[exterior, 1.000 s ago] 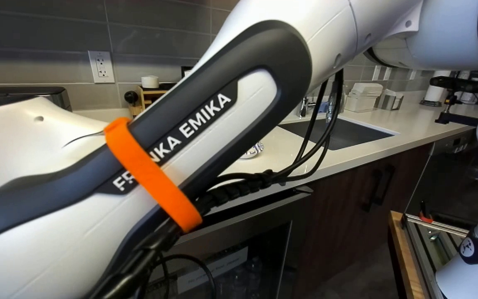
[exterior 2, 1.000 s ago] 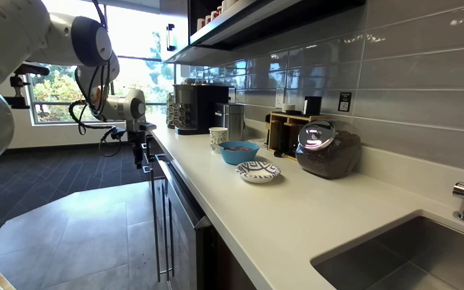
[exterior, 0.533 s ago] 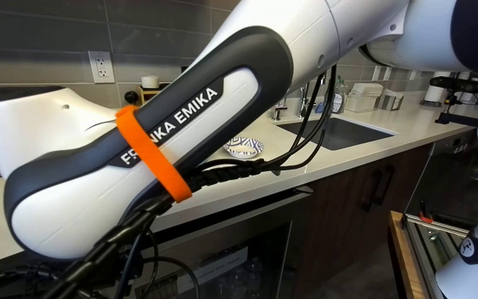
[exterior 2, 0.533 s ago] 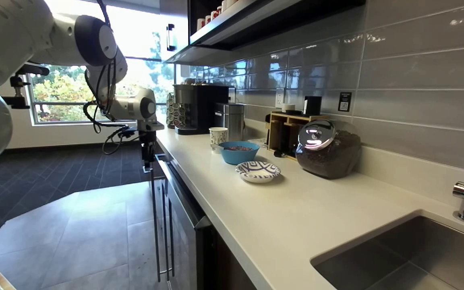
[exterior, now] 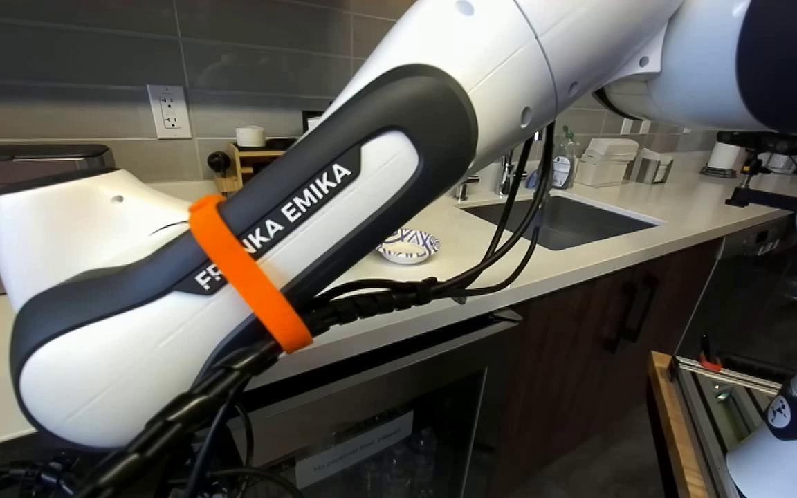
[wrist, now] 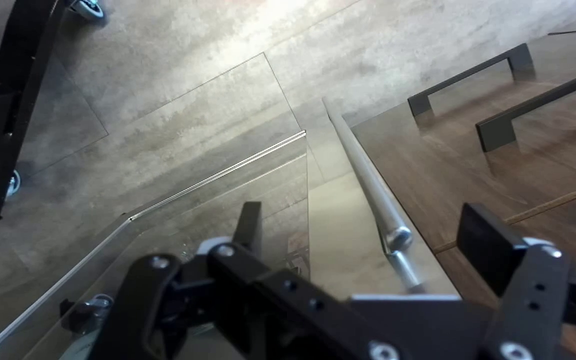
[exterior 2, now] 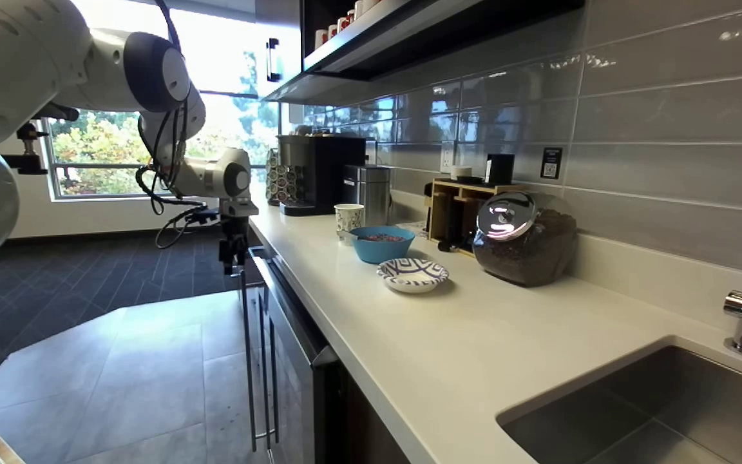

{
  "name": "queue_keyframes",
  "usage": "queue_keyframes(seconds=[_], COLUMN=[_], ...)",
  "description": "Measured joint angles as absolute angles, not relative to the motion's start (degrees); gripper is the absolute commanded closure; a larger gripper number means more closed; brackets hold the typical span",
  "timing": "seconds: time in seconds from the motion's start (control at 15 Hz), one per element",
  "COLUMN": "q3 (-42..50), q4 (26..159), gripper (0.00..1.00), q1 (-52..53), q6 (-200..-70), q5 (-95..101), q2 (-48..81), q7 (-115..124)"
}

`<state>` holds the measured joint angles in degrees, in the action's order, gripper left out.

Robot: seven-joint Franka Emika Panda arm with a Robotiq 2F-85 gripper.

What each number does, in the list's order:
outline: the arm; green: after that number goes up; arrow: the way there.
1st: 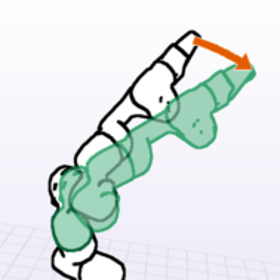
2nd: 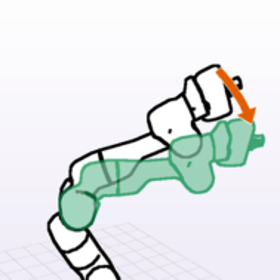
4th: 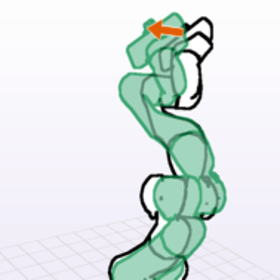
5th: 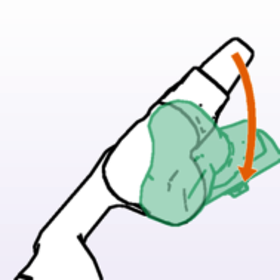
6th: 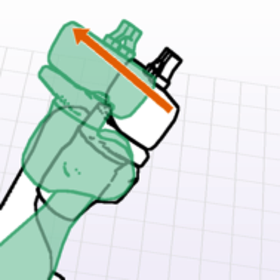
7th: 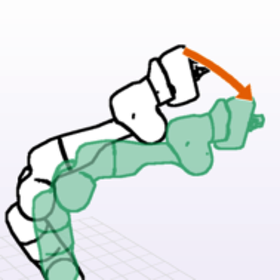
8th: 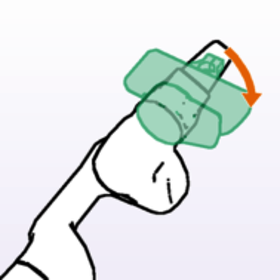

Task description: Open the clear cabinet door

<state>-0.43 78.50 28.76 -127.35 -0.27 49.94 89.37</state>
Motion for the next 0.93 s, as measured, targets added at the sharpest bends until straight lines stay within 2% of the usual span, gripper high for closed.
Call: queue_keyframes(seconds=[0.67,0.73,0.87,0.93], q3=[-0.5,-0.54,-0.75,-0.81], q4=[78.41,78.41,78.4,78.38], gripper=[0.0,0.2,0.33,0.44], q1=[27.44,27.27,26.99,26.94], q6=[-127.35,-127.35,-127.35,-127.35], q5=[-2.58,-3.11,-3.87,-4.02], q2=[50.72,50.86,51.1,51.24], q7=[95.91,97.27,99.88,101.12])
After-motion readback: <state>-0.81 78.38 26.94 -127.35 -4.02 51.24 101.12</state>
